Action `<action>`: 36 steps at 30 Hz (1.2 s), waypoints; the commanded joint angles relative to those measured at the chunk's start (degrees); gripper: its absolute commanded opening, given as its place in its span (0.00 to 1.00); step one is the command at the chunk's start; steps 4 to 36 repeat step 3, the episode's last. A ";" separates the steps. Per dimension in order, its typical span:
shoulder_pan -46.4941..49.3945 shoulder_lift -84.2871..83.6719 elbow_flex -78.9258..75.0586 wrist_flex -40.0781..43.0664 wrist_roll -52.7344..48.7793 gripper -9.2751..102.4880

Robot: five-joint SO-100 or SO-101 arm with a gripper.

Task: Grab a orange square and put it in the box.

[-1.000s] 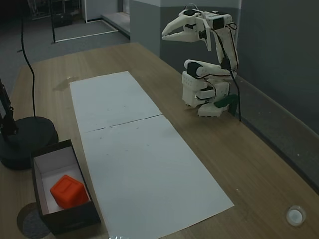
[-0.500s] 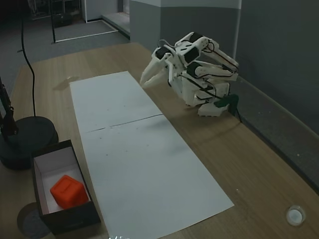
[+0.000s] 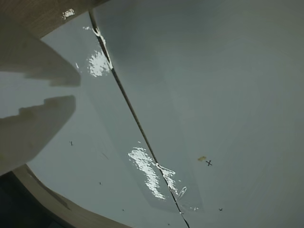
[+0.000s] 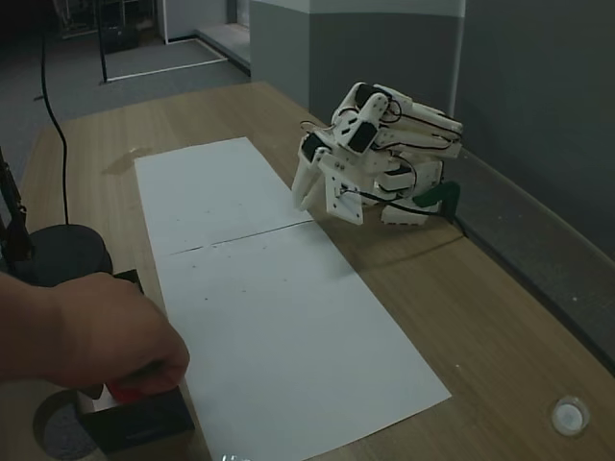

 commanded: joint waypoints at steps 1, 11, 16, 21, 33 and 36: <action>0.18 0.97 -3.43 0.62 0.00 0.08; 0.18 0.97 -3.43 0.62 0.18 0.08; 0.18 0.97 -3.43 0.62 0.18 0.08; 0.18 0.97 -3.43 0.62 0.18 0.08; 0.18 0.97 -3.43 0.62 0.18 0.08; 0.18 0.97 -3.43 0.62 0.18 0.08</action>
